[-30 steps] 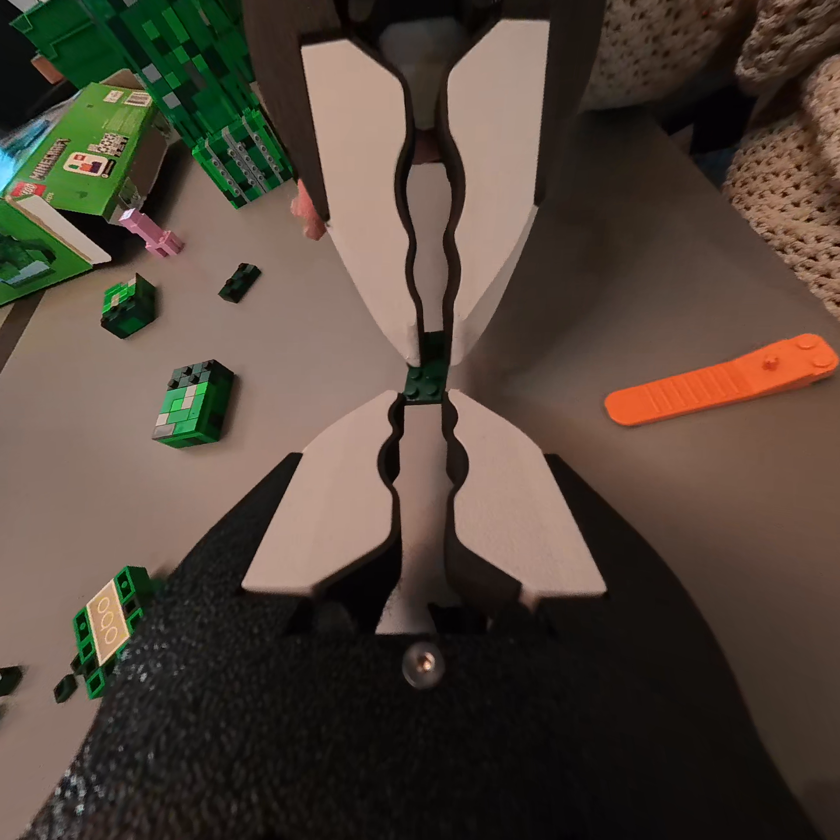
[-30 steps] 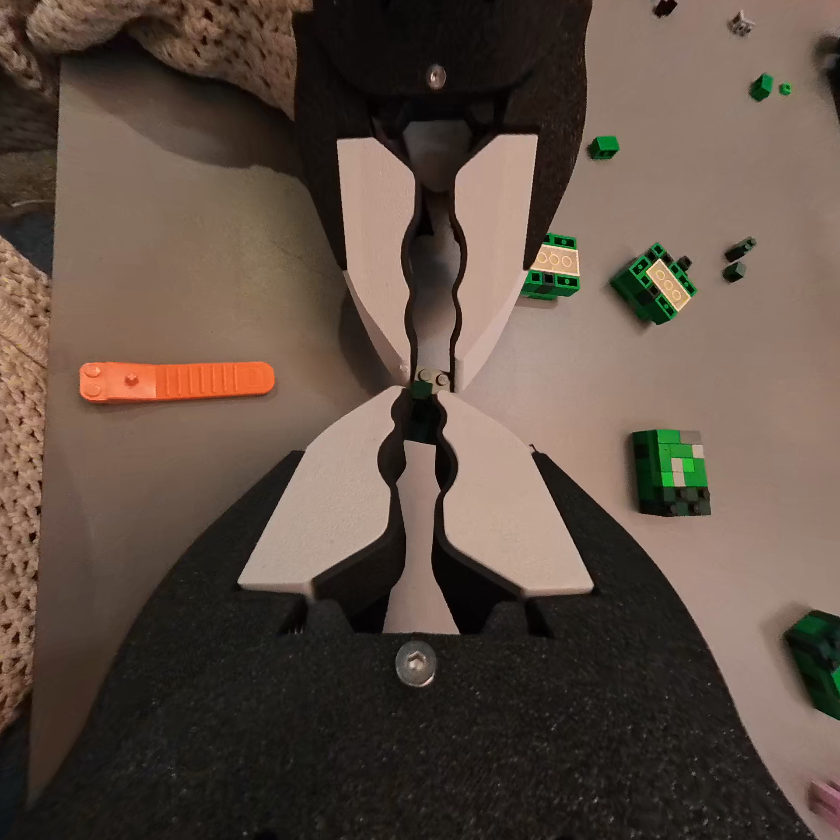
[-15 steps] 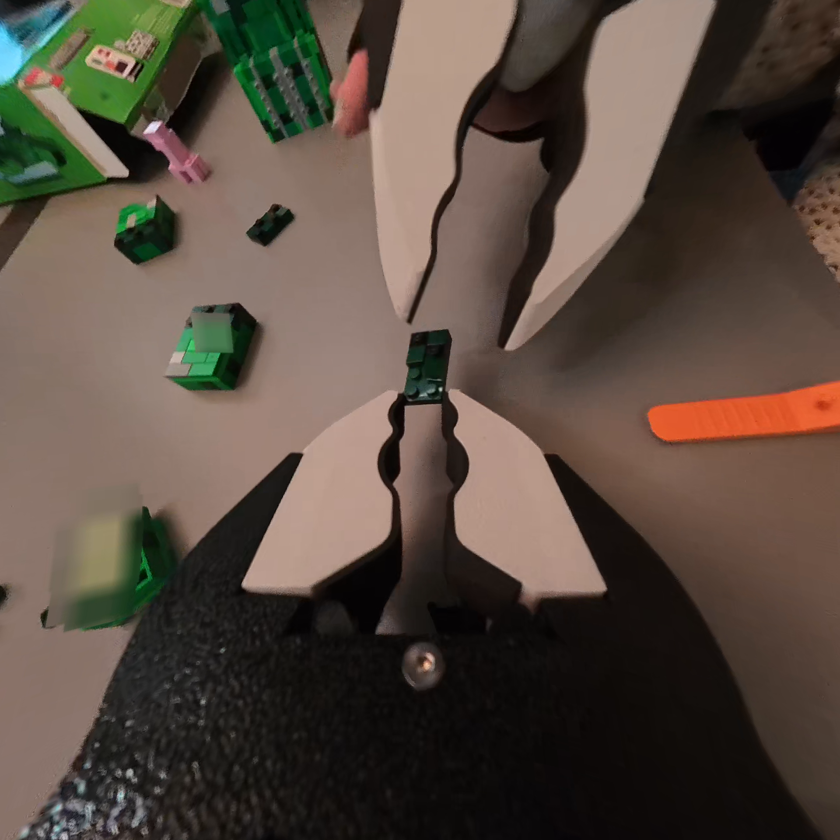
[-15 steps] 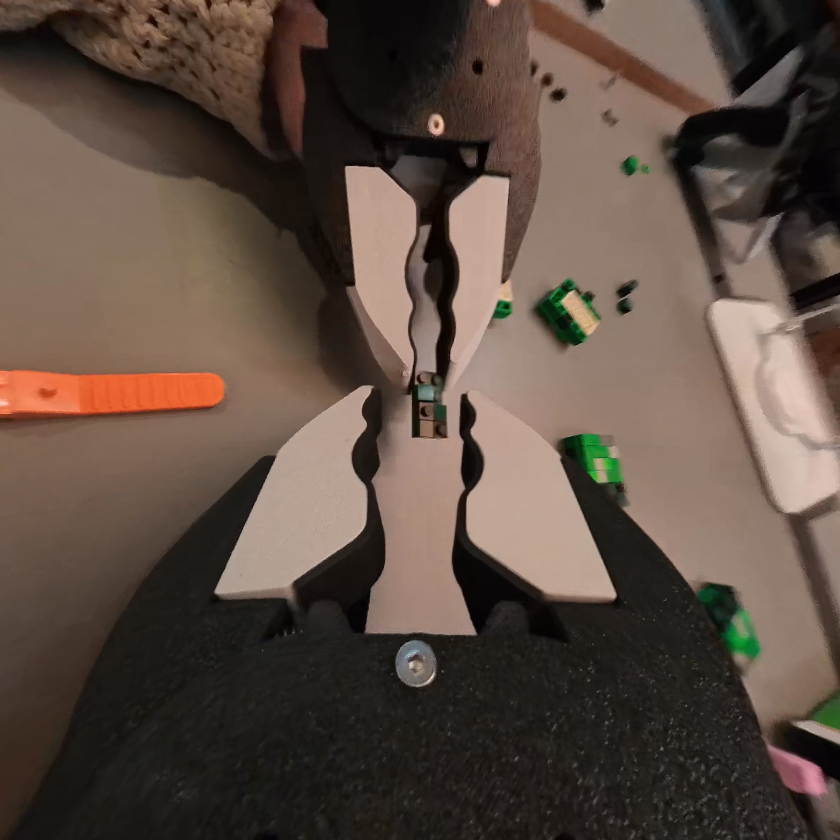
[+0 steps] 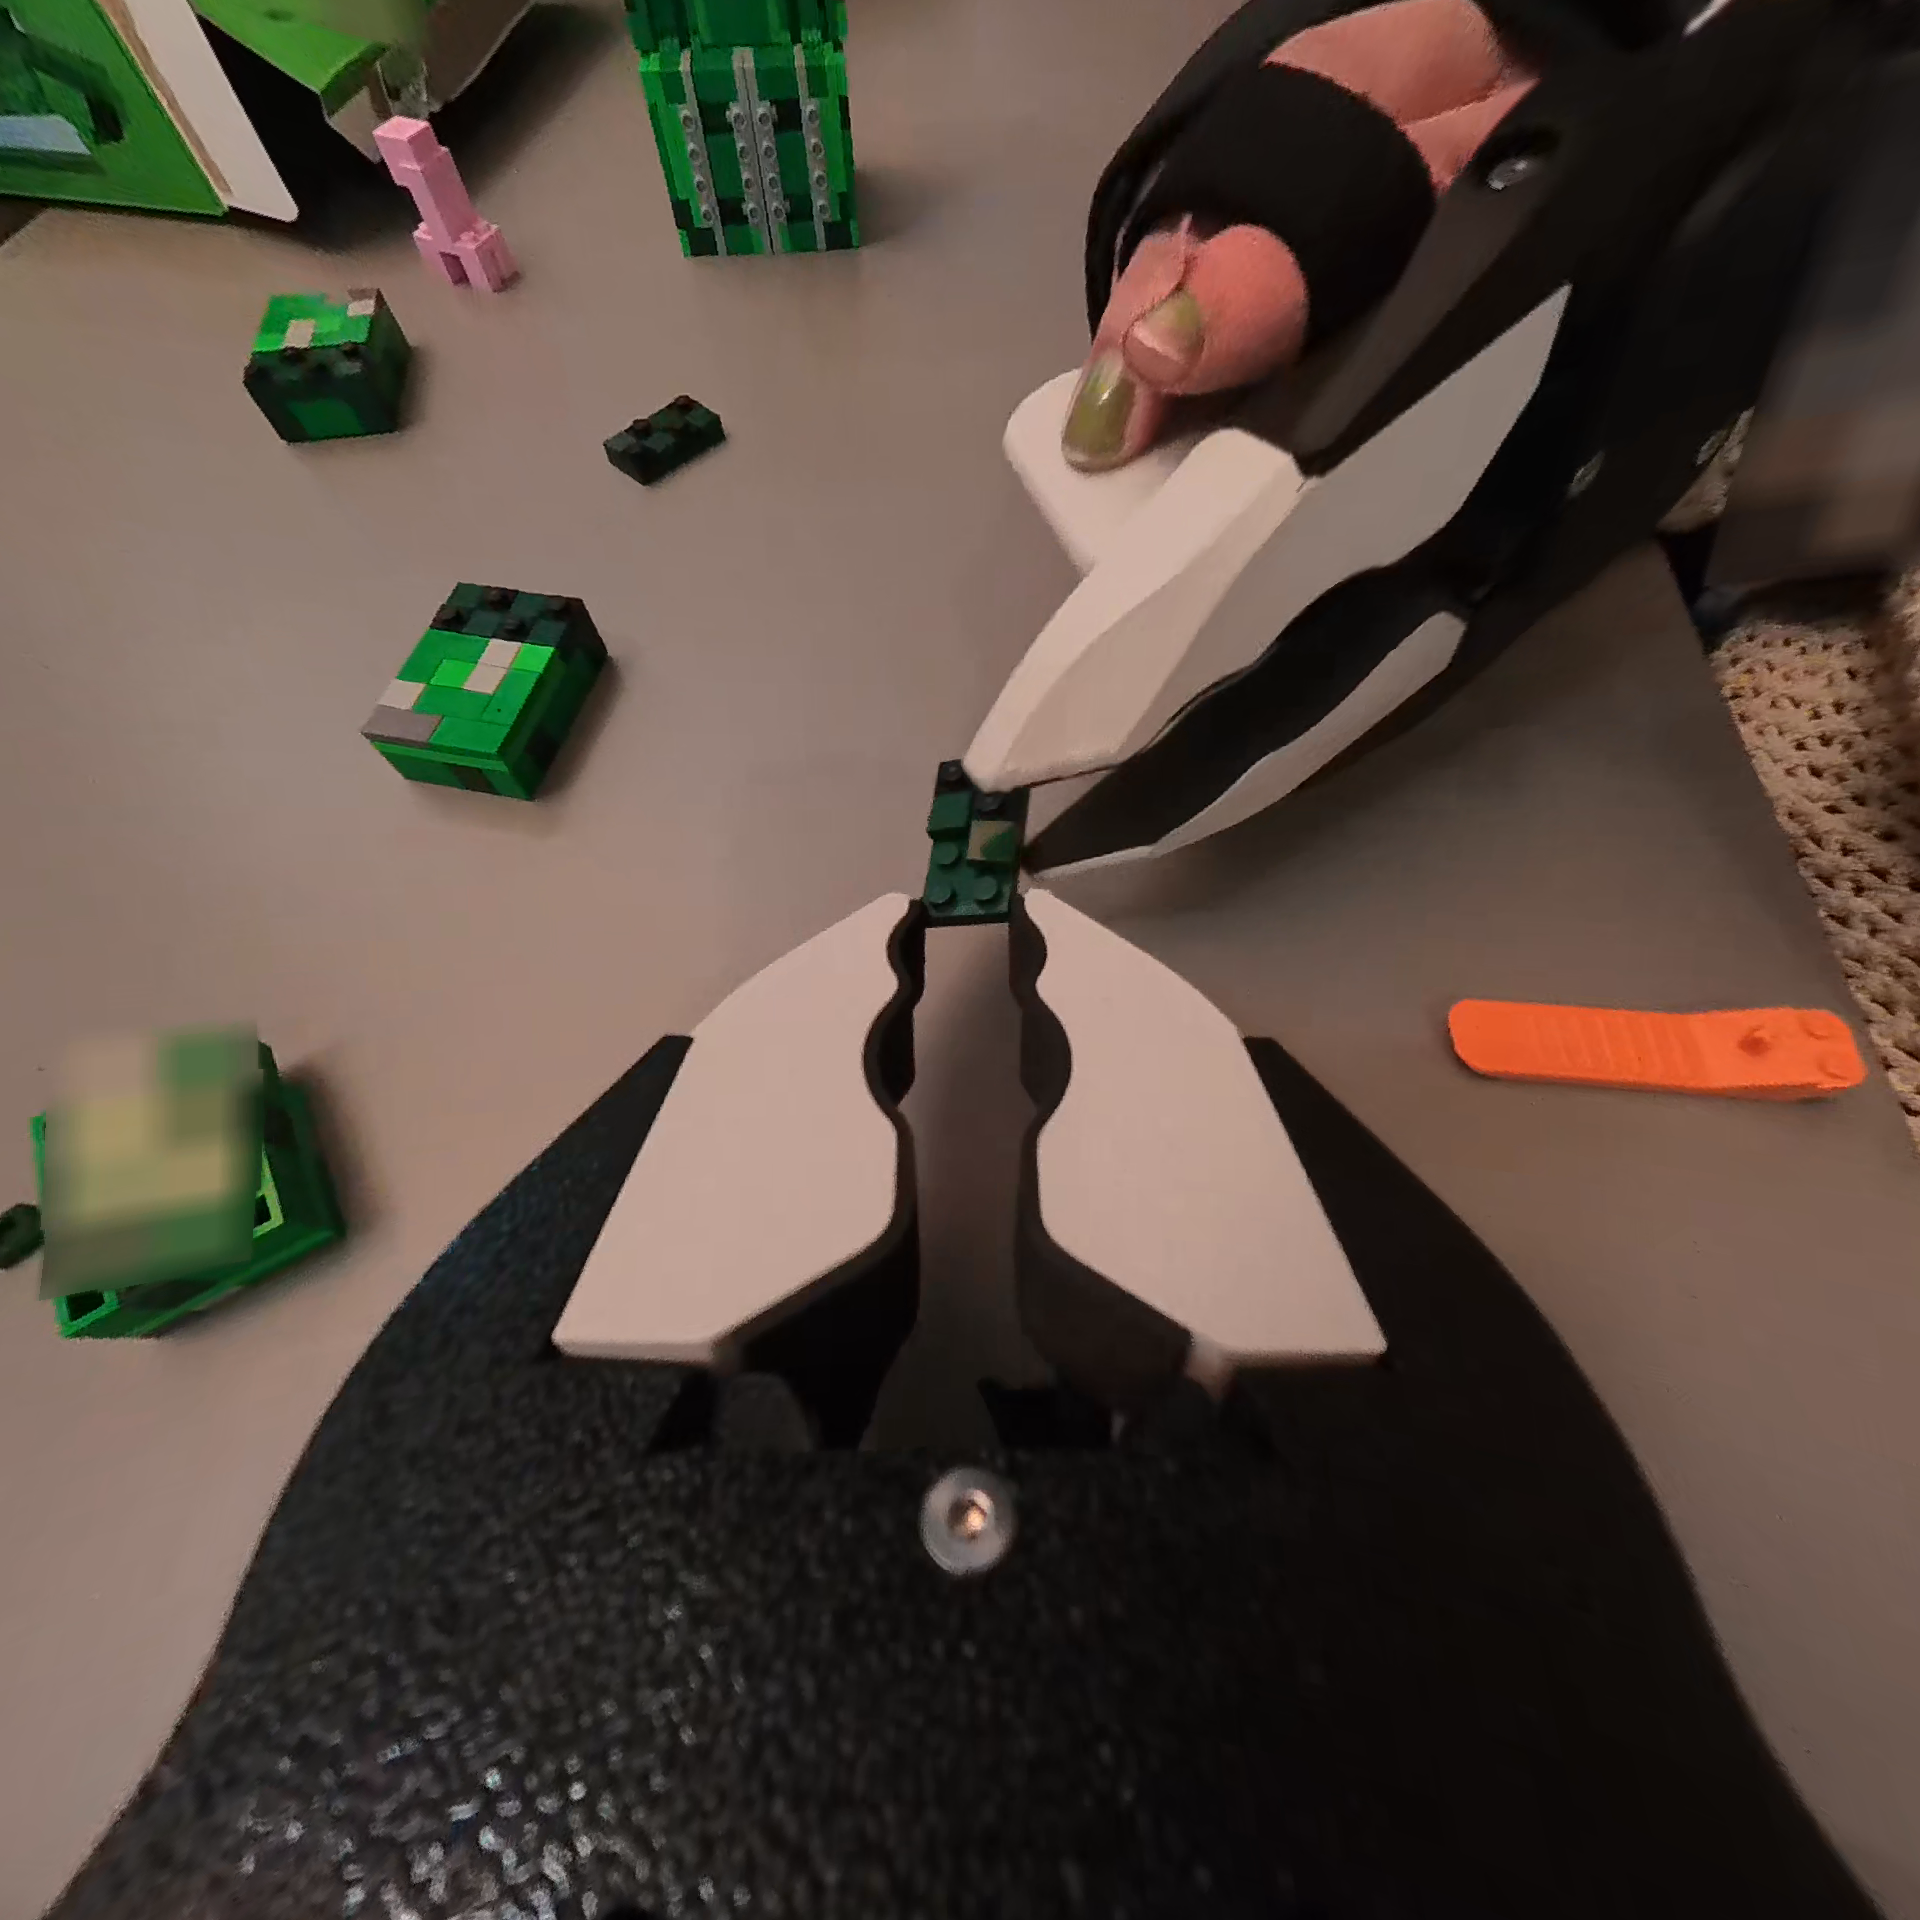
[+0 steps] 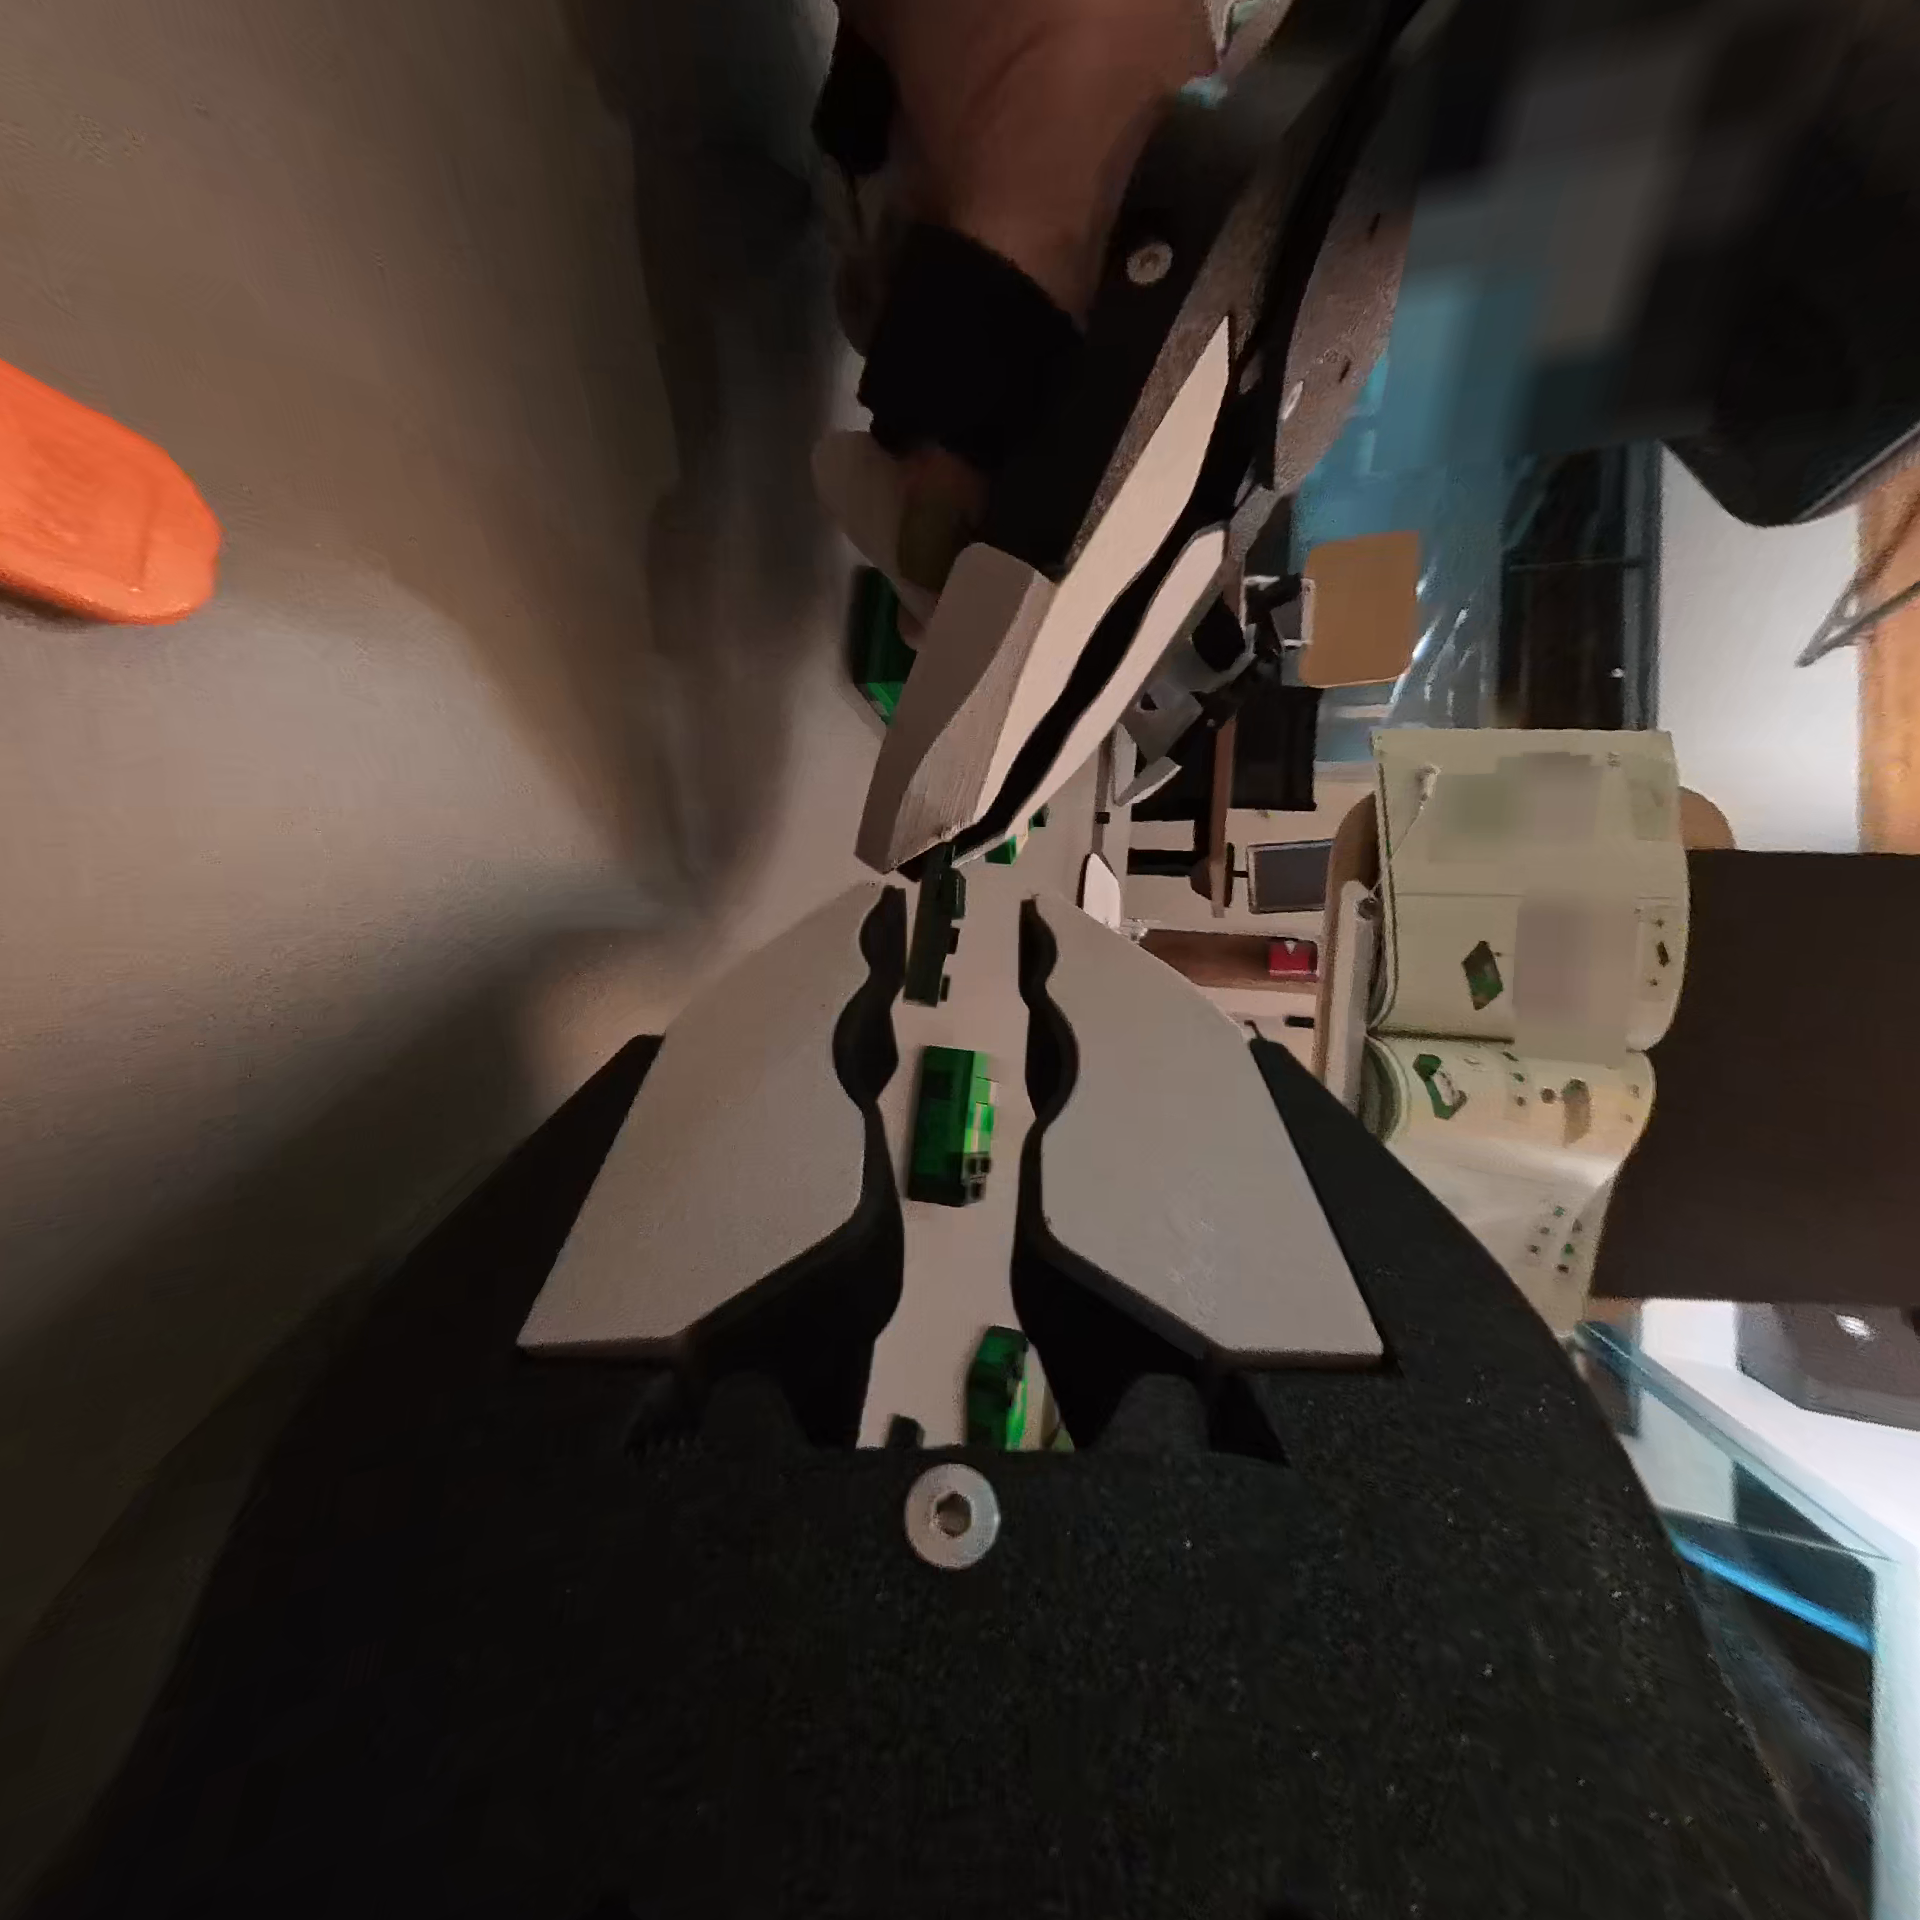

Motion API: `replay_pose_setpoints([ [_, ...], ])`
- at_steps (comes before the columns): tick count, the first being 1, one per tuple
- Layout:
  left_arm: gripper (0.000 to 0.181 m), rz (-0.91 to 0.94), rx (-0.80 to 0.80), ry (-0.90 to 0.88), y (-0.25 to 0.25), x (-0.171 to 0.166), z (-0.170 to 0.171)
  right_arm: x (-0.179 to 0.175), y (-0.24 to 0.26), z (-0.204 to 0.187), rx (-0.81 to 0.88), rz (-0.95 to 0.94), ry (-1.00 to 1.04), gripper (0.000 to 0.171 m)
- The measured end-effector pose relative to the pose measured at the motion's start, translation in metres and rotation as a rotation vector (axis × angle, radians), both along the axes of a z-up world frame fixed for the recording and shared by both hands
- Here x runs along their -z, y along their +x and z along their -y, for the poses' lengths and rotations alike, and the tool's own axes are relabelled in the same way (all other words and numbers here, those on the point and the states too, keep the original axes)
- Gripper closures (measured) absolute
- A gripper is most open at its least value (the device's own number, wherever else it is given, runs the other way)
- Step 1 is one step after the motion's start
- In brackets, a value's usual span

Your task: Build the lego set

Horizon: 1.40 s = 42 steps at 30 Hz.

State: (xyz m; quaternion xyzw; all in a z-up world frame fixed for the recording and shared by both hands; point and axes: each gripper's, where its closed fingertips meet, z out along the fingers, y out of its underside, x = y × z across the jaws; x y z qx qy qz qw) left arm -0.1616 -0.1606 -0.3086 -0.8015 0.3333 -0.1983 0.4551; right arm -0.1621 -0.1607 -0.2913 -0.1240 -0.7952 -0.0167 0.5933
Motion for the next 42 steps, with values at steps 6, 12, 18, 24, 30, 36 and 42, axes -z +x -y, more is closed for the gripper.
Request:
replay_pose_setpoints([
  [6, 0.167, 0.000, 0.004, -0.005, 0.001, 0.000, 0.001, 0.004, -0.003, 0.001, -0.006, 0.005, 0.031, 0.158],
  [12, 0.166, -0.017, 0.007, -0.011, 0.001, 0.003, 0.001, 0.009, -0.003, 0.001, 0.003, 0.039, -0.003, 0.163],
  [18, 0.167, -0.019, 0.015, -0.017, 0.002, 0.003, 0.002, 0.009, -0.002, 0.001, 0.022, 0.070, -0.097, 0.163],
  [24, 0.167, -0.017, 0.034, -0.030, 0.004, 0.004, 0.004, 0.009, -0.001, 0.003, -0.010, 0.067, -0.053, 0.165],
  [30, 0.167, -0.045, 0.050, -0.006, 0.006, 0.005, 0.005, 0.010, 0.001, 0.003, -0.007, 0.116, -0.179, 0.165],
  [36, 0.167, -0.235, 0.088, 0.302, 0.004, -0.009, 0.002, -0.004, 0.004, 0.003, -0.035, 0.139, -0.549, 0.165],
  [42, 0.177, -0.264, 0.092, 0.435, 0.007, -0.024, 0.004, -0.013, 0.007, 0.007, -0.070, 0.139, -0.664, 0.165],
])
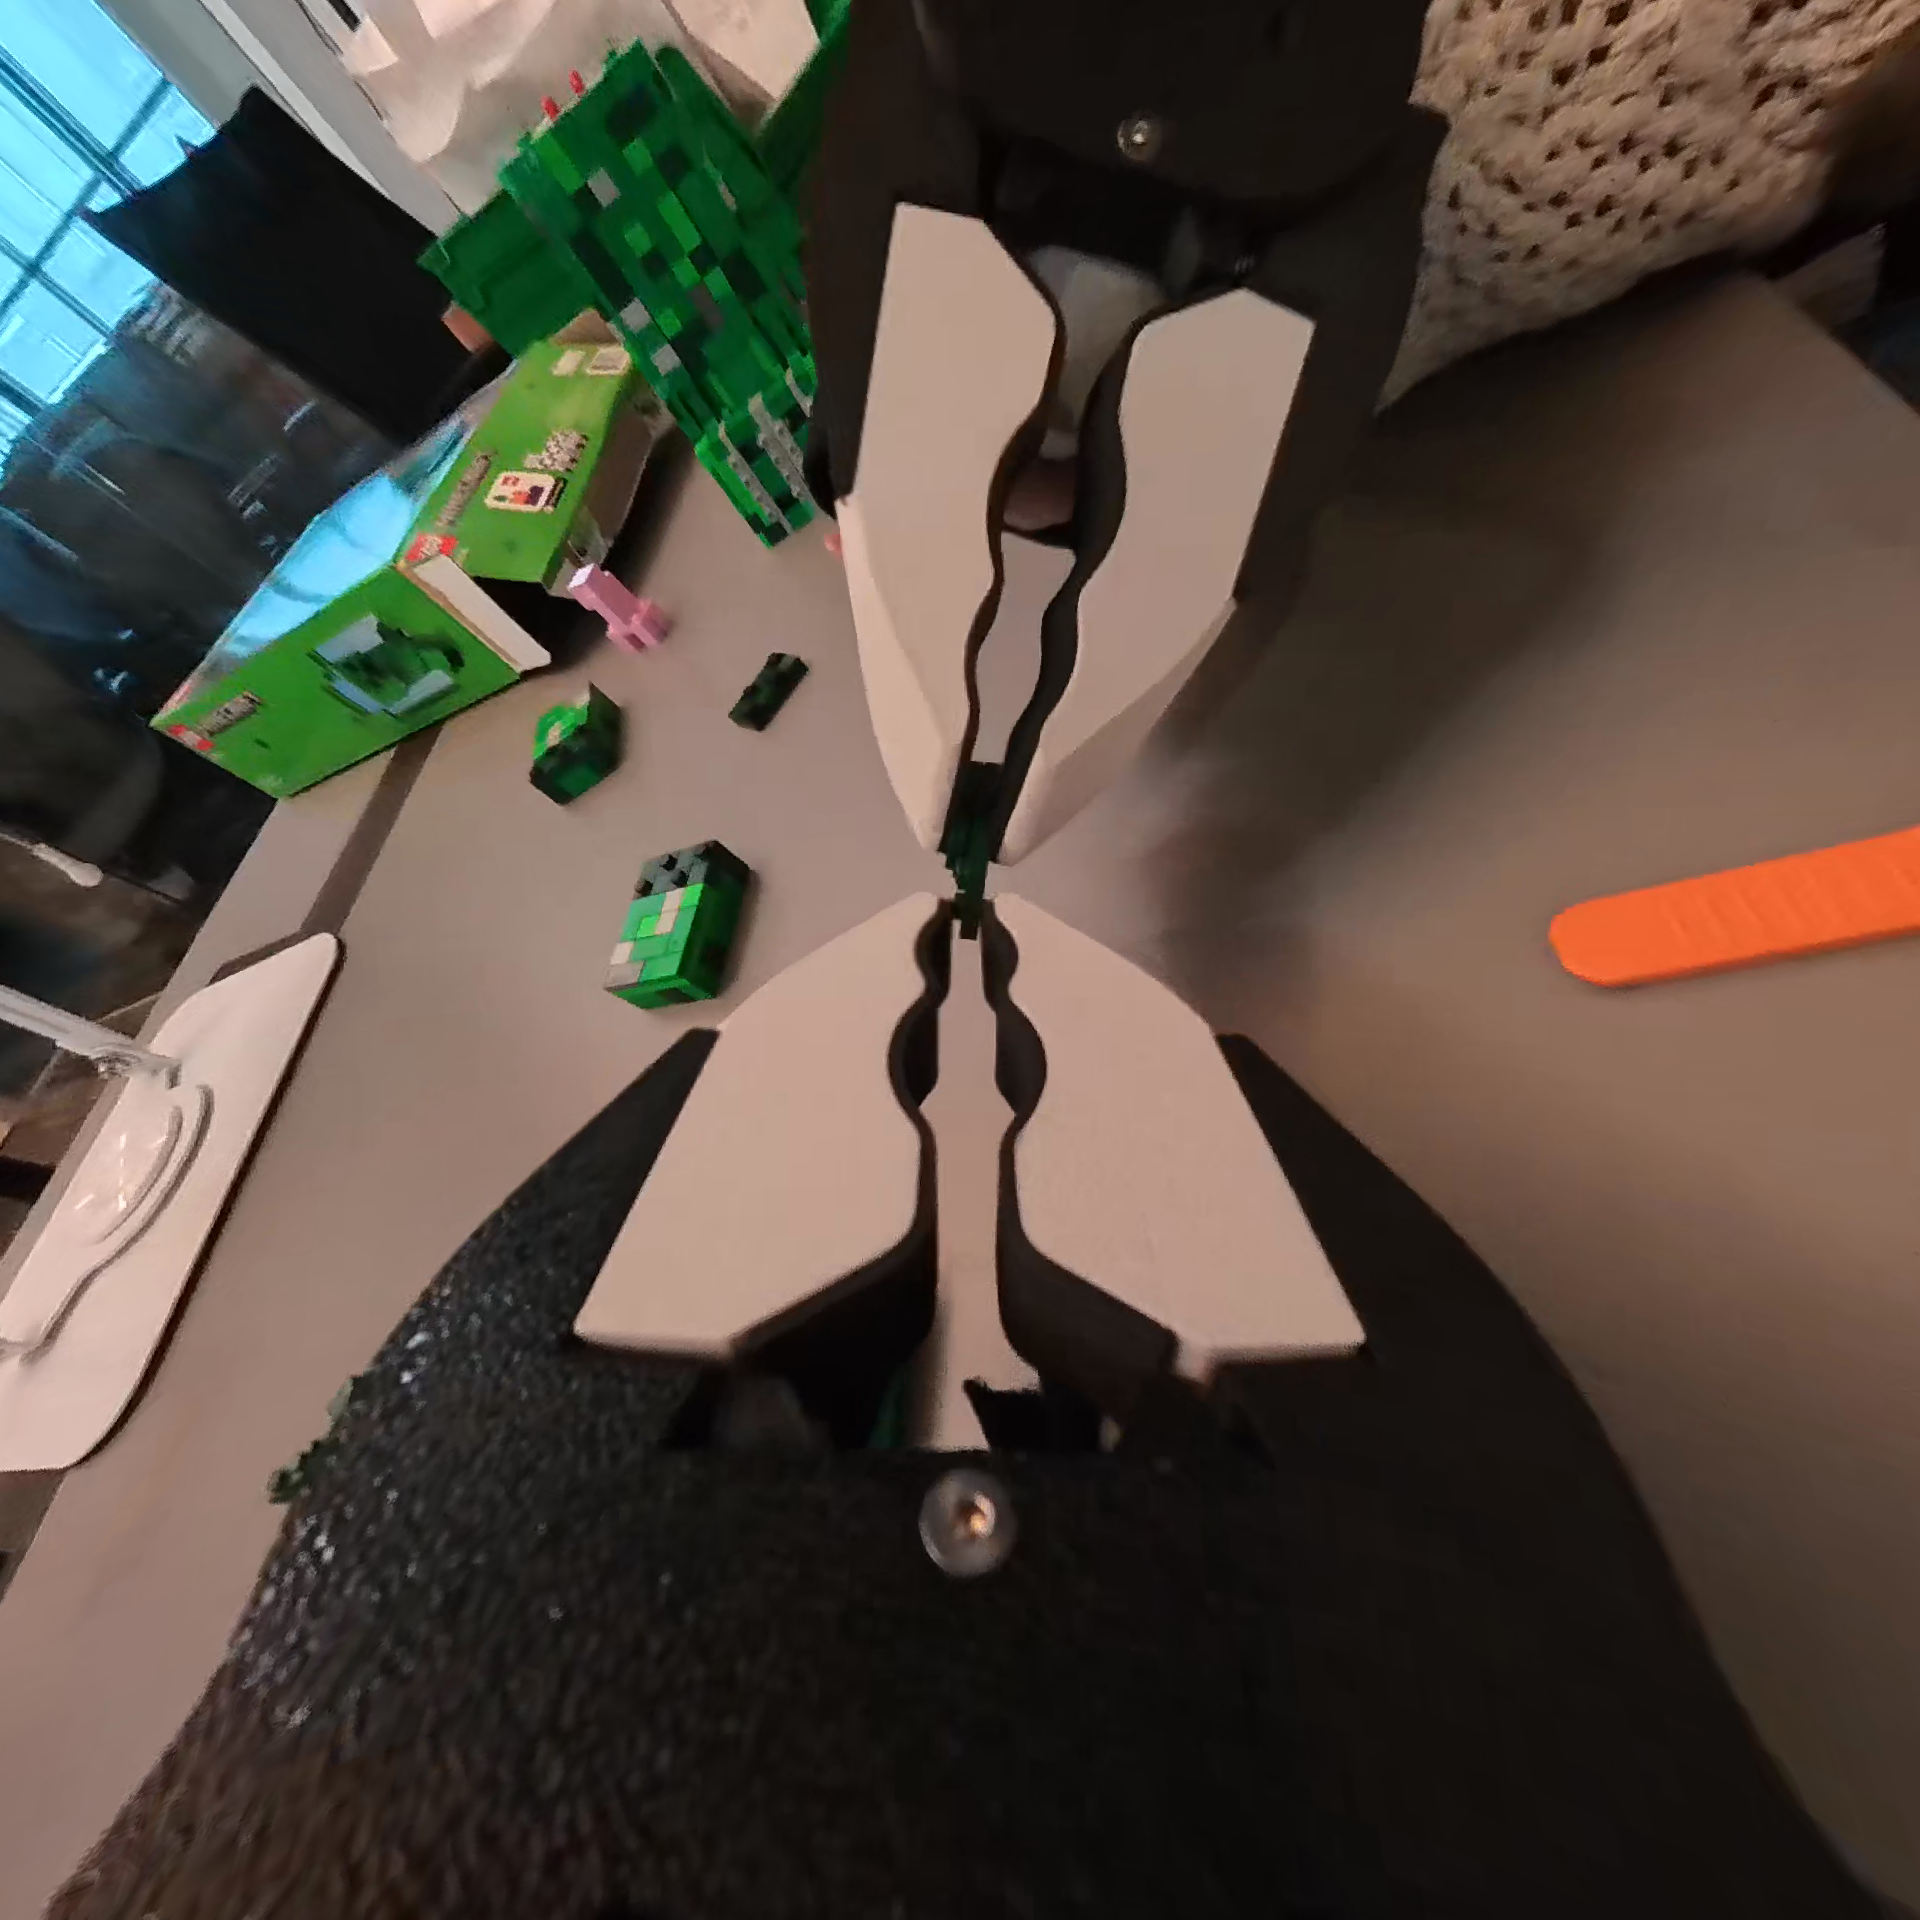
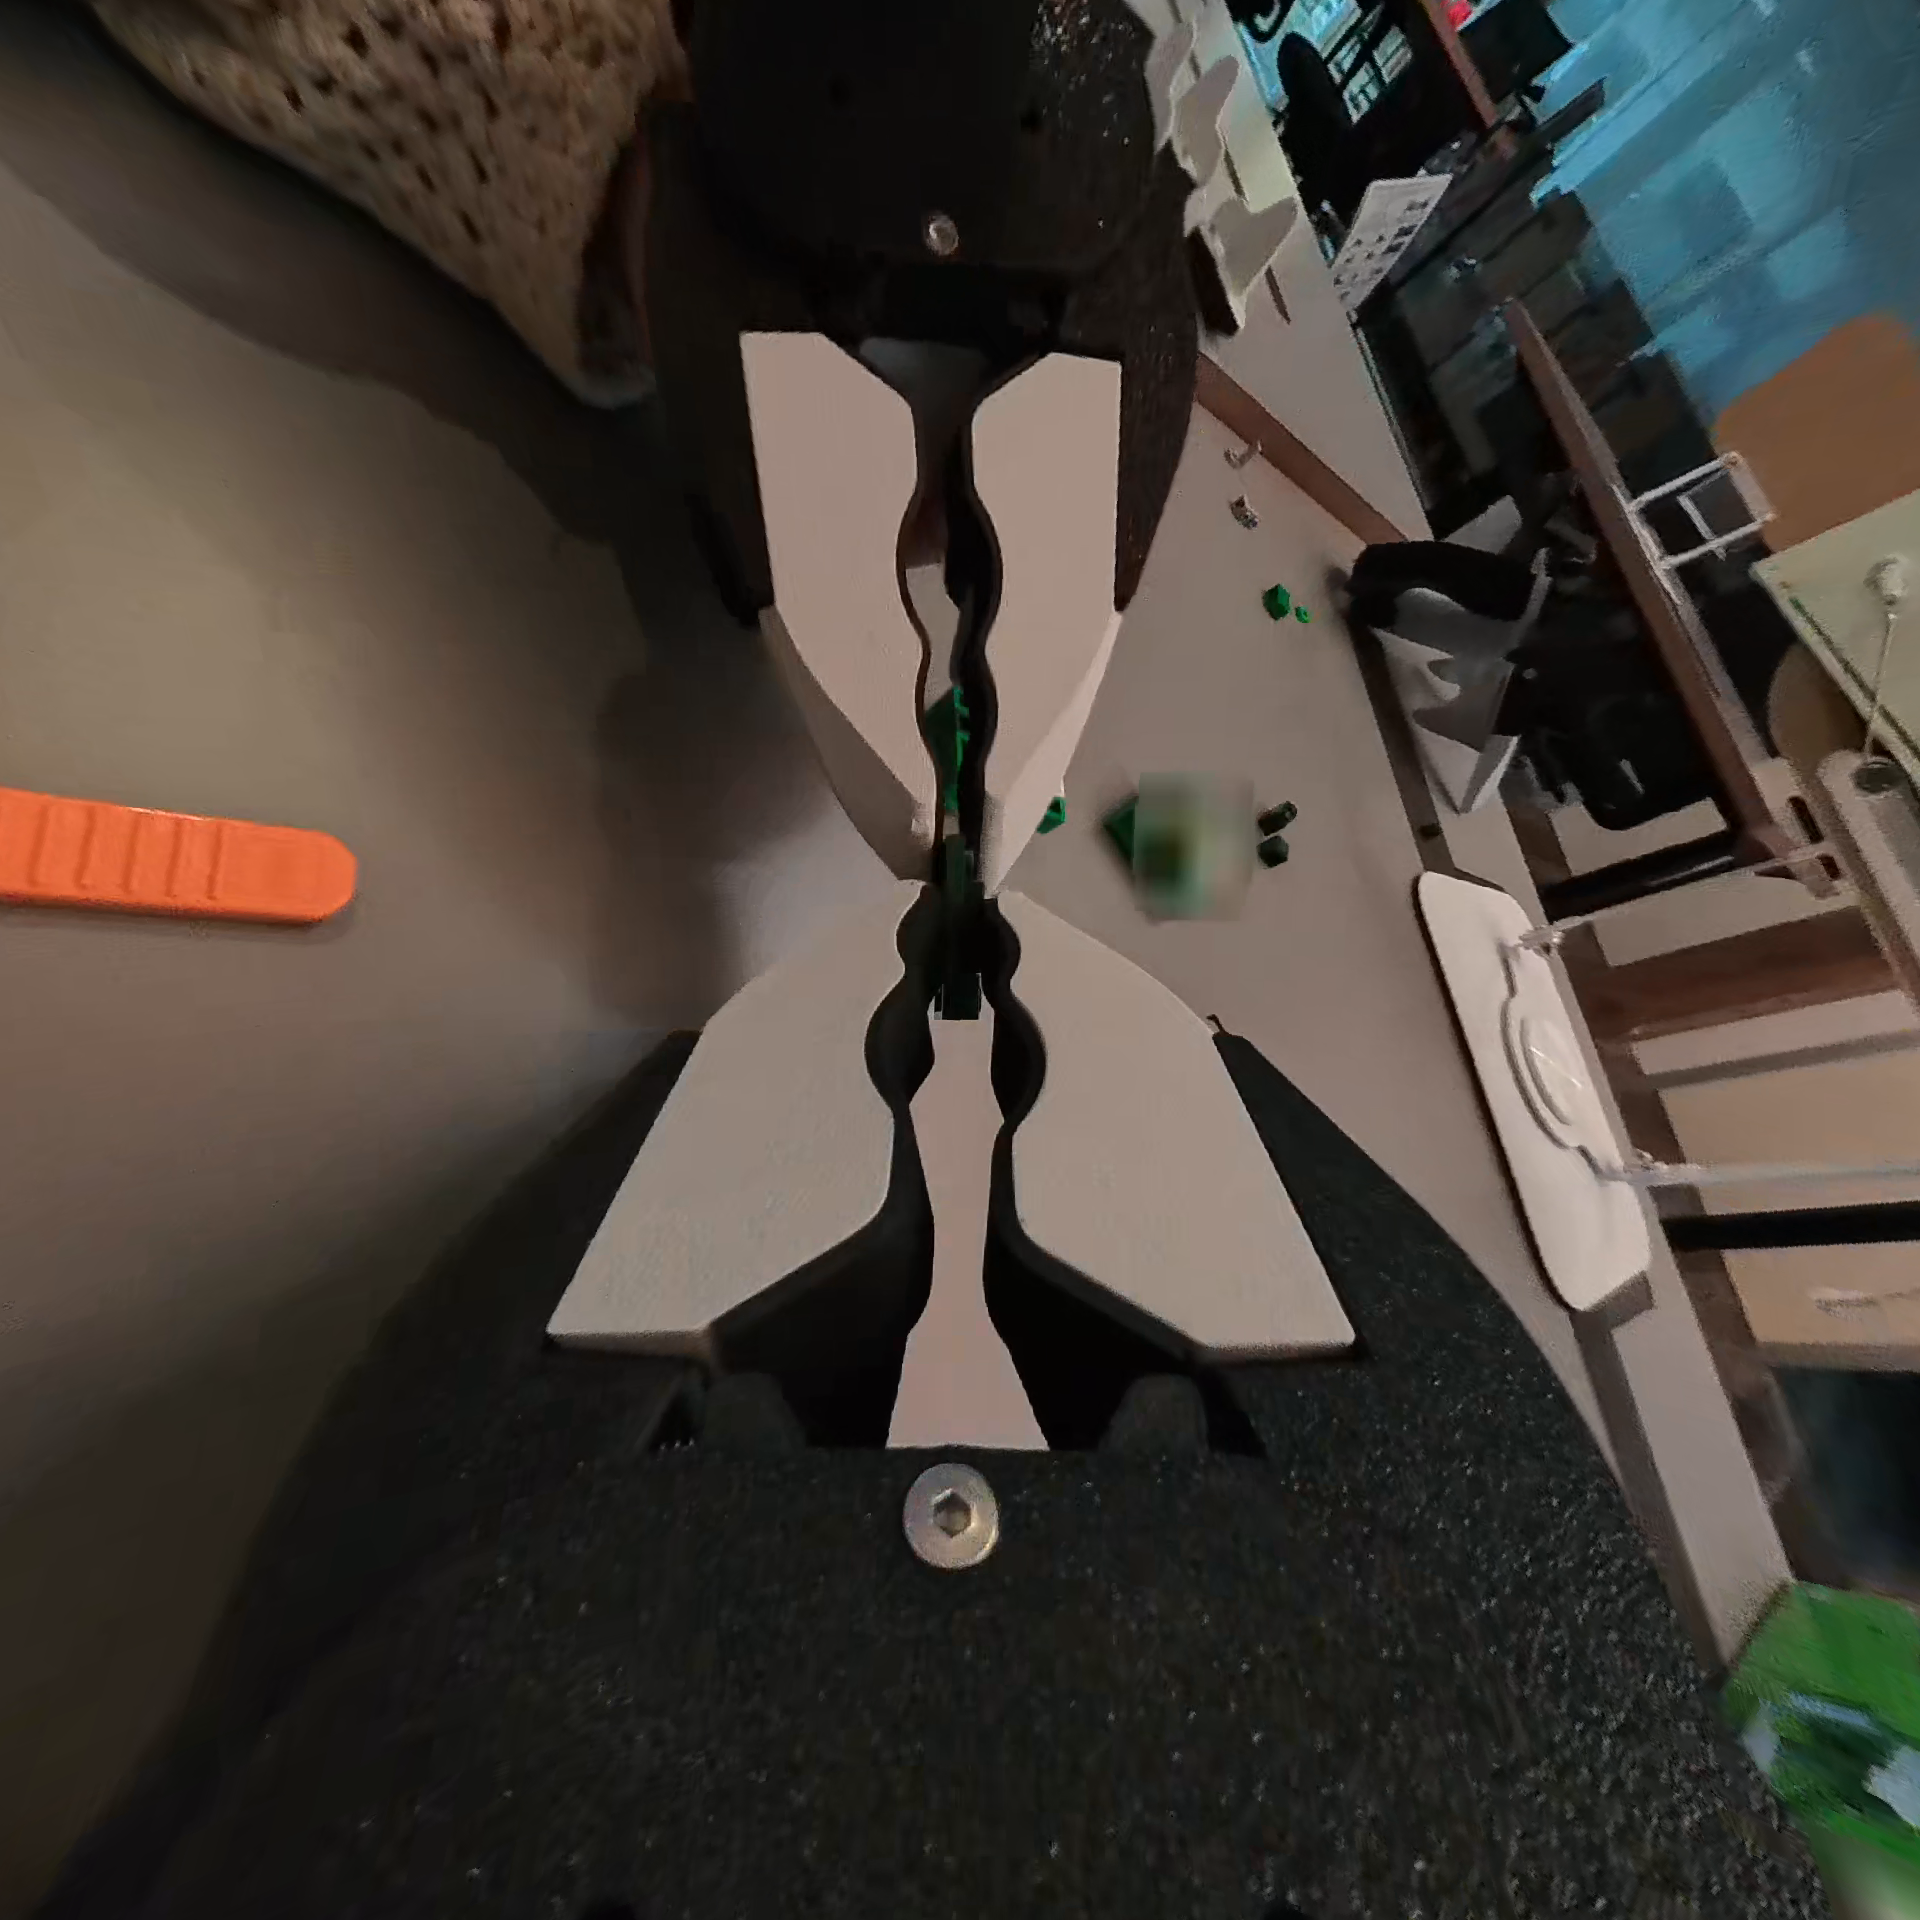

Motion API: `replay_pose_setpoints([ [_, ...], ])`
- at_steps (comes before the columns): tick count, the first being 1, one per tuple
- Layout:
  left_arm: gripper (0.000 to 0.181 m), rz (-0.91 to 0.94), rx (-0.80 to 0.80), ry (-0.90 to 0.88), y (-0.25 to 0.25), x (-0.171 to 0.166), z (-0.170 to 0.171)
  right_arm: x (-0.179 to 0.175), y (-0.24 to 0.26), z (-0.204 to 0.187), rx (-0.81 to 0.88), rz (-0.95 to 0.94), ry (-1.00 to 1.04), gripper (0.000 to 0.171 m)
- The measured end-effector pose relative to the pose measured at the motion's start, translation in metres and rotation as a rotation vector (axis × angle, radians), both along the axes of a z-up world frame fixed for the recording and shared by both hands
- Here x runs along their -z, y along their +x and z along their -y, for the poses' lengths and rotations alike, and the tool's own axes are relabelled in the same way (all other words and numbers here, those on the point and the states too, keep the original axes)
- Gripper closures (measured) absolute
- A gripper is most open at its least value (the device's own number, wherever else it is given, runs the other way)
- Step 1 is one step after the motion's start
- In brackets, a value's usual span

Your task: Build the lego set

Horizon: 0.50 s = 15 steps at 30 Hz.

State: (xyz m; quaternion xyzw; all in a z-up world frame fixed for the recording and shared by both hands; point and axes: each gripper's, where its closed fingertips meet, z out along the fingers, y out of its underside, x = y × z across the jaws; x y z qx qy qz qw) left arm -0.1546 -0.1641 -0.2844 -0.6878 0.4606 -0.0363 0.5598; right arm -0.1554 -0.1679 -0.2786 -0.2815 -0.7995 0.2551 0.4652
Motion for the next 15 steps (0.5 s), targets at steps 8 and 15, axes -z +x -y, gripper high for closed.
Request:
replay_pose_setpoints([
  [8, 0.177, -0.125, 0.050, 0.096, 0.006, -0.001, 0.005, 0.000, 0.007, 0.008, -0.076, 0.089, -0.176, 0.164],
  [15, 0.177, -0.127, 0.083, 0.091, 0.009, 0.001, 0.008, 0.002, 0.011, 0.011, -0.117, 0.181, -0.310, 0.164],
])
